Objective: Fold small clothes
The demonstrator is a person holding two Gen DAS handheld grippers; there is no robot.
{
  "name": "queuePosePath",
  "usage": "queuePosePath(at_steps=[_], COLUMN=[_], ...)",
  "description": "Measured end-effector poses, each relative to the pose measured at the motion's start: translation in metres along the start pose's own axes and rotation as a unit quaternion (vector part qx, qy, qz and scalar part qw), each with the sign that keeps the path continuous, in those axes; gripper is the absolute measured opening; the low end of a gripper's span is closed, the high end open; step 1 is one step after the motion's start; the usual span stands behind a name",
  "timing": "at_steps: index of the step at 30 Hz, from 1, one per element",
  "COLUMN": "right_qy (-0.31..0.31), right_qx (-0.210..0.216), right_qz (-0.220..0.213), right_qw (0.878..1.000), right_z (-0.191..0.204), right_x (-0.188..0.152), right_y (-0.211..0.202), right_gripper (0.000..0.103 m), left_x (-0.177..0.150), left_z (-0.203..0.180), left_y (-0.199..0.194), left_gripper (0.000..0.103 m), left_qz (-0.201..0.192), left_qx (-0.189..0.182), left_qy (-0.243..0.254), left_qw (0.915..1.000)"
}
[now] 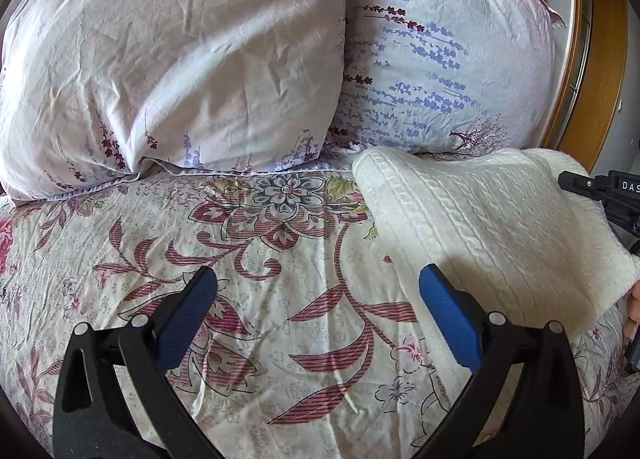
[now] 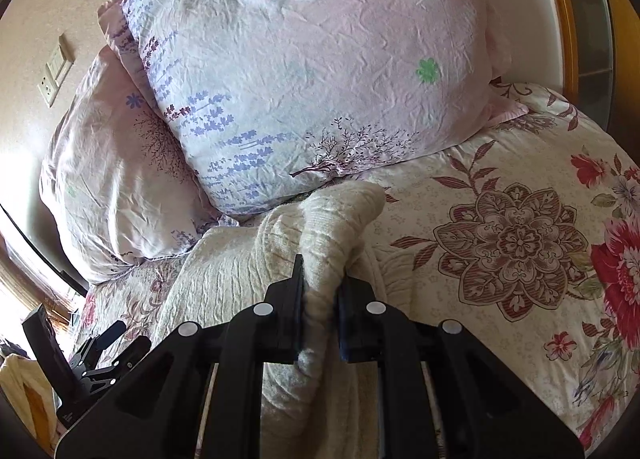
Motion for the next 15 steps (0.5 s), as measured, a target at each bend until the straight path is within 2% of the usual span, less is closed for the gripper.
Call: queuePosePath(at_steps=[4, 6, 8, 9, 10, 12, 15], right_qy=[0.004, 0.019, 0.045, 0.053, 0.06, 0.074, 0.085], right_qx=[-0.022, -0.041, -0.04, -0.038, -0.041, -0.04, -0.008], right_qz=[0.016, 0.046, 0.069, 0.067, 0.066, 0.058, 0.026], right_qw=[1.0, 0.998, 0.996, 0.996, 0.995, 0.995, 0.996], right_z=[-0.009, -0.022, -0.035, -0.038, -0.042, -0.047, -0.051], right_x=[-0.008, -0.018, -0.028, -0.029, -0.029, -0.027, -0.027], right_y=[0.009, 0.024, 0.036, 0.035, 0.031, 0.017, -0.016], right_gripper=[0.014, 0.014, 0.018, 0.029, 0.047, 0.062, 0.063], left_x=[0.0, 0.0, 0.001, 0.002, 0.003, 0.003, -0.003], left_z=[-0.001, -0.002, -0.004, -0.006, -0.008, -0.013, -0.02], left_y=[0.0, -0.002, -0.007, -0.01, -0.014, -0.028, -0.044], left_gripper=[0.101, 0.101, 0.101, 0.101, 0.101, 0.101, 0.101], left_qz=[0.002, -0.002, -0.008, -0.01, -0.011, -0.019, -0.022], left_qx=[-0.011, -0.019, -0.028, -0.026, -0.026, -0.042, -0.059], left_qy=[0.0, 0.001, 0.006, 0.011, 0.017, 0.027, 0.05], left_qw=[0.9999, 0.9998, 0.9996, 0.9996, 0.9995, 0.9986, 0.9967])
Point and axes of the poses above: each gripper's, at about its wrist camera, not at the fingertips, and y roughly the way its jaws point, z to its left, x to its top, the point moved 5 cm from there along y, roughly the way its jaws point, and after that the axes turned 4 degrees about -y, right-handed, at the moved point
